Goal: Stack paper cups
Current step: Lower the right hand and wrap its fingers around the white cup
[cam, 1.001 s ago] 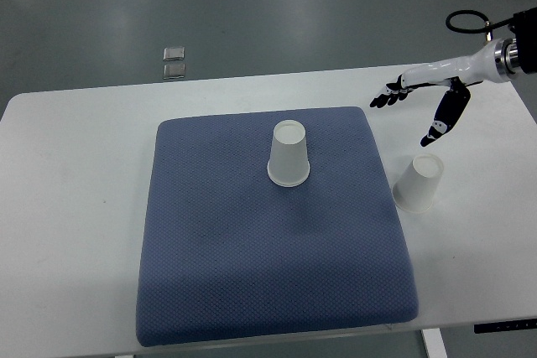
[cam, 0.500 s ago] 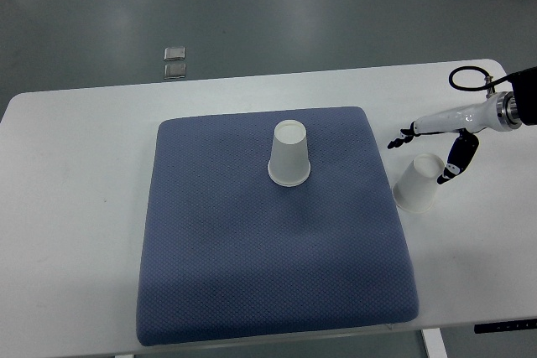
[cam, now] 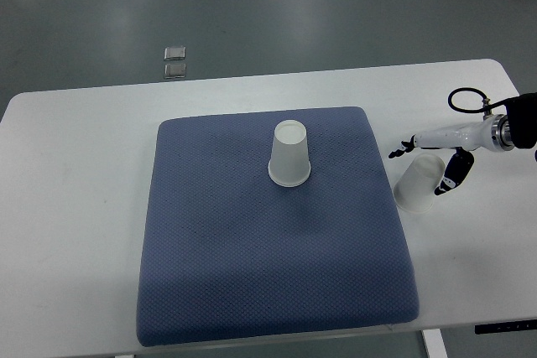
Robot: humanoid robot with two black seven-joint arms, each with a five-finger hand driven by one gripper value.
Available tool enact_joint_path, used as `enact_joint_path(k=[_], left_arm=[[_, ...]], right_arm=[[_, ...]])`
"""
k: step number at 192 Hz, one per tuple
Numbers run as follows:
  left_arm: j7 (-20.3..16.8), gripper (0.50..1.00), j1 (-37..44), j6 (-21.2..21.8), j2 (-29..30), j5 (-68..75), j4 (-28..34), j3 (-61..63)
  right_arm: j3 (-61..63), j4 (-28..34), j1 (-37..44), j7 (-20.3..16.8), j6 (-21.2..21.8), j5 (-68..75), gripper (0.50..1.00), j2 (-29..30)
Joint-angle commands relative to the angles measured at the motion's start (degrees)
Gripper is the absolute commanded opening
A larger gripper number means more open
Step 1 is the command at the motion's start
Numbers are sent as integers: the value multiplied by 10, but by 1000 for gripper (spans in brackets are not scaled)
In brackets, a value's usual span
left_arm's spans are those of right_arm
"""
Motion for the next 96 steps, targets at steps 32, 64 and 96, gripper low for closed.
enact_joint_path(k=[32,64,96], left_arm=[[0,1000,0,0,0,0,0,0],[0,1000,0,0,0,0,0,1],[0,1000,0,0,0,0,0,0]], right_arm=[[0,-1,-6,-1,-8,-3,891,0],[0,-1,-9,-1,-9,-3,872,7],[0,-1,-9,0,-9,-5,832,8]])
